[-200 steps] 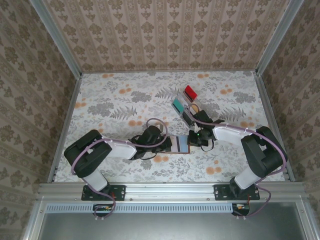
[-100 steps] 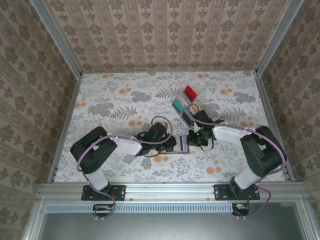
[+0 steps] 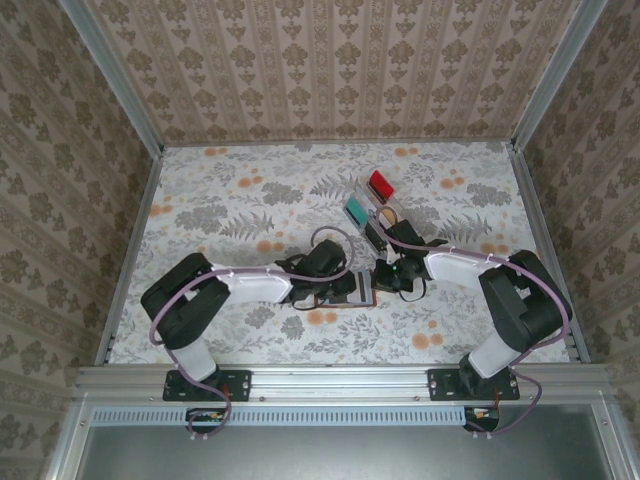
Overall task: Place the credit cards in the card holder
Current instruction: Insert the credit card into the card slot.
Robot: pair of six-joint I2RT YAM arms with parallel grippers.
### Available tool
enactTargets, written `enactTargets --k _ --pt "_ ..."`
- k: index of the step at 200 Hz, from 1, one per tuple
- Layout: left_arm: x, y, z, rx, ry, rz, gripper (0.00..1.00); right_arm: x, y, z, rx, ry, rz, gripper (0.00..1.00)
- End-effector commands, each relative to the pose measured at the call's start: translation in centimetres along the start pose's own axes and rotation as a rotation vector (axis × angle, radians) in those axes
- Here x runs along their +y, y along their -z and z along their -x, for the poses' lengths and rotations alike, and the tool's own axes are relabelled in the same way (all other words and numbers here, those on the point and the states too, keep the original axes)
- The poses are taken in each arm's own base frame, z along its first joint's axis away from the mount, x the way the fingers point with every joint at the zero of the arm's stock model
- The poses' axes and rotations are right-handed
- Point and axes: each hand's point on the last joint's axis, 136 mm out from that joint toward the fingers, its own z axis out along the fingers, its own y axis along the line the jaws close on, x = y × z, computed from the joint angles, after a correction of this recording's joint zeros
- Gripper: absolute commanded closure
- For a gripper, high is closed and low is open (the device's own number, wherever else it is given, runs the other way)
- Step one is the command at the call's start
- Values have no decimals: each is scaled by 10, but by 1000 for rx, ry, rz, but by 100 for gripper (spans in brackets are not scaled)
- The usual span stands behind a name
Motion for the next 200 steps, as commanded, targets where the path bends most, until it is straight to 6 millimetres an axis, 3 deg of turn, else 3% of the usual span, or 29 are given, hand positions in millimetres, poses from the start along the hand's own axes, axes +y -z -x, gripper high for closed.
enactTargets --k 1,29,43,69,85,138,200 --pt "-1 -11 -17 86 -66 34 74 -19 -13 -23 83 -32 -60 92" --pt "3 -11 -20 97 -64 71 67 -21 -10 -21 70 -35 -75 92" --pt "6 -3 -16 66 -58 89 63 -20 -7 -19 57 -35 -81 91" --pt "12 17 -7 10 -68 129 45 -17 0 -14 34 -29 -80 89" --pt "19 27 -3 -13 -73 161 41 -18 2 -12 31 -20 -98 89" --pt "38 30 -5 -9 -40 187 39 -18 1 -11 33 -23 -99 88" --pt "28 40 4 -50 -63 179 40 4 35 5 -62 11 -57 84"
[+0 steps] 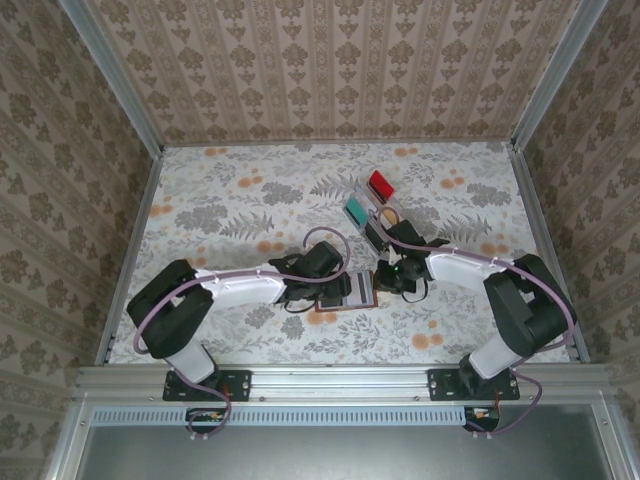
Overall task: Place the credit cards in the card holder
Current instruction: Insert the credit card into the card slot, then pick up the credit card from the storage box.
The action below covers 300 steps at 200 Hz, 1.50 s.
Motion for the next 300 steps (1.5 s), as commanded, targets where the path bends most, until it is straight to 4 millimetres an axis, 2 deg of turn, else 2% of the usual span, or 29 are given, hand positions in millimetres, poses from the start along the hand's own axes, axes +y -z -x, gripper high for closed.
enactTargets --k 1,43,48,91,92,100,130,165,192,214,245,300 --pt "1 12 6 -33 -23 20 40 8 22 8 -51 17 -10 84" --pt "-5 23 14 -79 -33 13 40 20 48 21 -136 51 11 82" --pt "-4 25 16 -88 -31 15 40 24 61 27 -178 70 19 81" --pt "-5 44 29 -170 -31 4 38 17 95 59 -271 221 -172 76" --pt "-5 45 29 -172 -31 3 38 15 91 60 -256 226 -191 76" --pt "-5 49 32 -191 -31 1 37 11 93 66 -258 245 -239 75" --pt "-4 64 41 -242 -23 -12 33 3 113 96 -296 323 -412 68" --pt "0 76 49 -282 3 -29 30 8 129 124 -327 377 -481 66" --pt "5 81 54 -299 22 -30 26 21 120 130 -275 429 -438 65" --pt "10 84 57 -309 40 -32 25 24 111 131 -235 436 -435 65" --pt "16 89 59 -324 62 -33 23 33 93 125 -168 477 -402 65" --pt "28 95 60 -346 104 -27 22 32 63 125 -127 553 -533 71"
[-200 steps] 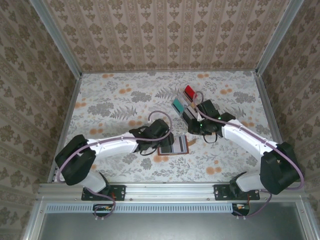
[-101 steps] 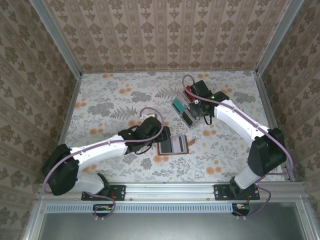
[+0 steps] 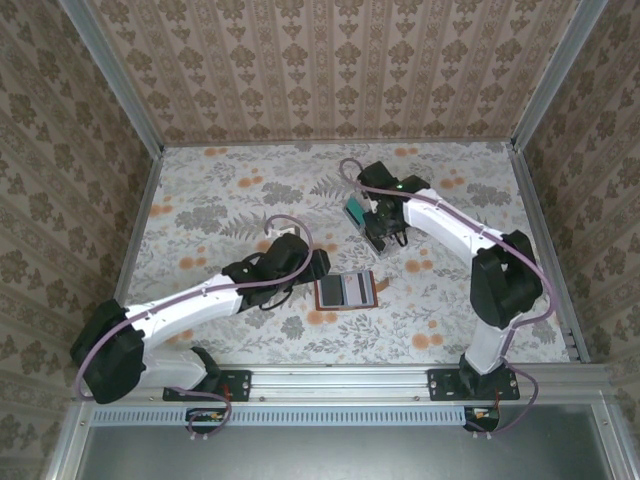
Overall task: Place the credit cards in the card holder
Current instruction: Pick up the credit card from the storage box.
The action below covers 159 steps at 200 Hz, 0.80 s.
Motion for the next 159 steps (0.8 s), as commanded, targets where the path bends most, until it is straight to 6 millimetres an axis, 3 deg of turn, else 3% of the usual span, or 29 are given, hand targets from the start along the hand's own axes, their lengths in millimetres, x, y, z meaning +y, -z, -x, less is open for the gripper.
enactTargets --k 1,60,159 --pt "8 5 5 -31 31 14 22 -1 -6 -1 29 63 -81 71" --pt "16 12 3 -48 61 13 22 -2 -27 3 40 134 -211 73" --pt "25 16 2 -59 85 17 21 0 -52 1 62 200 -322 67"
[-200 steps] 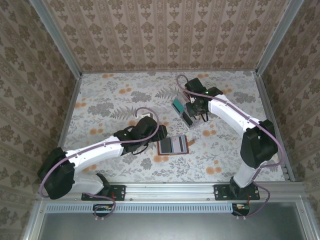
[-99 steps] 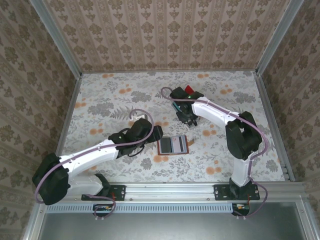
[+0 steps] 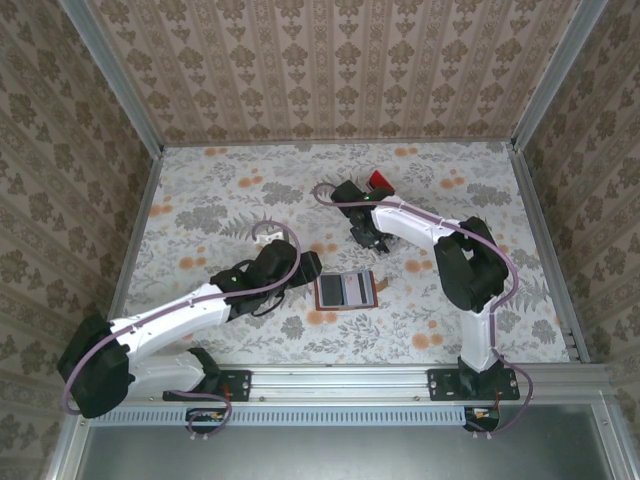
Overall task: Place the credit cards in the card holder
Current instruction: Pick up the credit card from the storage box.
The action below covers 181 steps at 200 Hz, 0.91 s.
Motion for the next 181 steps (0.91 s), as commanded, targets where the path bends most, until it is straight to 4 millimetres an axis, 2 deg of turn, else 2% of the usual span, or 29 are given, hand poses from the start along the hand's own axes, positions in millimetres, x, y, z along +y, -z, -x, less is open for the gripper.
enactTargets --k 1,40,90,181 --pt "9 2 2 -20 31 17 21 -1 -7 4 0 37 -64 67" --pt "11 2 1 -19 35 19 21 -5 -11 3 -5 69 -139 67" --pt "12 2 1 -17 35 19 21 -17 0 8 -52 50 -196 71" --pt "13 2 0 -10 45 19 21 -23 8 9 -73 35 -200 88"
